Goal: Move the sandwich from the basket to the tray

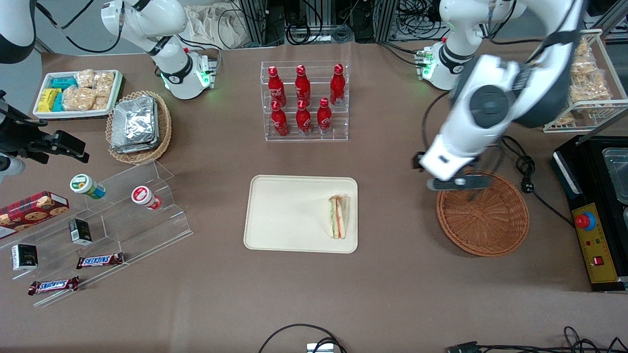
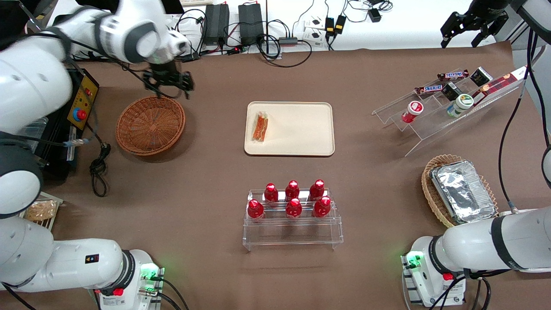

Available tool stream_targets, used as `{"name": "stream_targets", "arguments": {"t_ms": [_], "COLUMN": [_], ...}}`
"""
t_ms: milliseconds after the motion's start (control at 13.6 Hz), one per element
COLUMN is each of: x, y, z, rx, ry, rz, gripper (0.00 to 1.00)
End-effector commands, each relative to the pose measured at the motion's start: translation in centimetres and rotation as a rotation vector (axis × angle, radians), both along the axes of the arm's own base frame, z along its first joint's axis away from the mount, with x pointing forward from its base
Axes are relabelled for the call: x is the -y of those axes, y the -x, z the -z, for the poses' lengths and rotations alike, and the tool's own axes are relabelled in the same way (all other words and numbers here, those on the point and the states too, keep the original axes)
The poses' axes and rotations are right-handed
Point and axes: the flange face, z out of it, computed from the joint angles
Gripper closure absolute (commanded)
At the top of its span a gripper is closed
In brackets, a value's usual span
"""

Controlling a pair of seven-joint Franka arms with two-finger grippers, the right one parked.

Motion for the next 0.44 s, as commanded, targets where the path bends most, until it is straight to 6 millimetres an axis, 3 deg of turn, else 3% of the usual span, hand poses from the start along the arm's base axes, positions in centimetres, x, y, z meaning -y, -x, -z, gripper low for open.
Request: {"name": "stream_targets", "arguments": {"t_ms": [0, 221, 368], "x": [-7.8, -13.9, -15.8], "y": [-2.0, -3.5, -5.1], "z": [-3.9, -7.4, -7.7], "rx": [-0.030, 0.000, 0.007], "ry": [0.031, 0.054, 0.083], "rz": [-0.065, -0.102, -0.130], "gripper": [0.00, 0.00, 0.00]}}
